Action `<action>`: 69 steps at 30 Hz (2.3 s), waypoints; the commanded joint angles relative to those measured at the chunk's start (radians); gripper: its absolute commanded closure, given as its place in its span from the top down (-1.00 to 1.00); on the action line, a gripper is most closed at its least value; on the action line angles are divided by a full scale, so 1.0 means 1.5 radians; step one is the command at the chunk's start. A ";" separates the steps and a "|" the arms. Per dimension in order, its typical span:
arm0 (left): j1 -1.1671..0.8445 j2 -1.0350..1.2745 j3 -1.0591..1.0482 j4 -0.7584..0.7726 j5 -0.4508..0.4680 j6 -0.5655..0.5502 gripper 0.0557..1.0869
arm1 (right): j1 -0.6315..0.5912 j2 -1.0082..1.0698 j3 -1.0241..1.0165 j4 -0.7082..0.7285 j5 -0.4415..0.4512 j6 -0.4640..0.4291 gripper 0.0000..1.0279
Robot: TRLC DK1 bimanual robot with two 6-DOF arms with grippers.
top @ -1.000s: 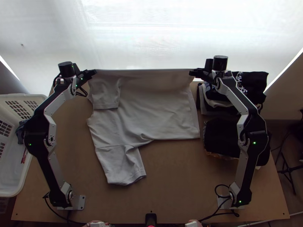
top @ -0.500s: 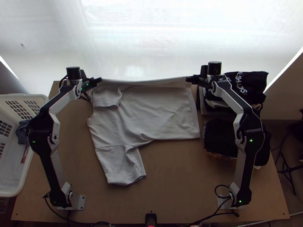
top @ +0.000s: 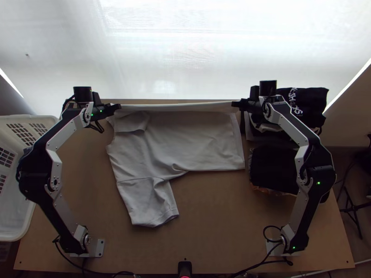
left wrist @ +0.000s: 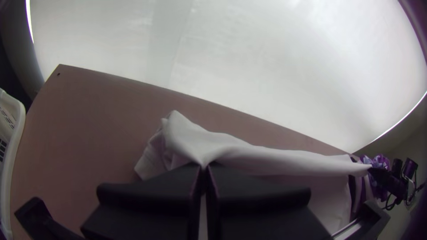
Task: Fold the t-shirt
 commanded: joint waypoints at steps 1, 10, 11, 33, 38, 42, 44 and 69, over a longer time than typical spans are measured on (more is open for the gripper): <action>0.001 -0.033 -0.045 -0.074 0.002 0.040 -0.93 | 0.011 -0.026 -0.018 -0.058 0.001 -0.002 -0.94; -0.020 0.015 -0.055 -0.120 -0.005 0.050 -0.93 | 0.033 0.005 -0.019 -0.098 0.001 0.011 -0.95; -0.022 0.021 -0.055 -0.122 -0.005 0.051 -0.93 | 0.037 0.013 -0.020 -0.100 0.001 0.017 -0.94; 0.015 -0.105 0.030 -0.379 0.041 0.116 0.90 | 0.116 -0.196 0.019 -0.286 0.001 -0.007 0.92; 0.027 -0.220 -0.056 -0.416 0.070 0.166 0.90 | 0.166 -0.264 -0.020 -0.389 -0.003 -0.009 0.92; 0.019 -0.342 -0.203 -0.391 0.082 0.237 0.91 | 0.219 -0.308 -0.139 -0.426 -0.049 -0.012 0.91; 0.015 -0.353 -0.242 -0.435 0.088 0.258 0.91 | 0.257 -0.316 -0.183 -0.474 -0.078 -0.023 0.91; -0.441 -0.570 -0.419 -0.756 0.130 0.188 0.90 | 0.496 -0.270 -0.219 -0.557 -0.173 -0.110 0.91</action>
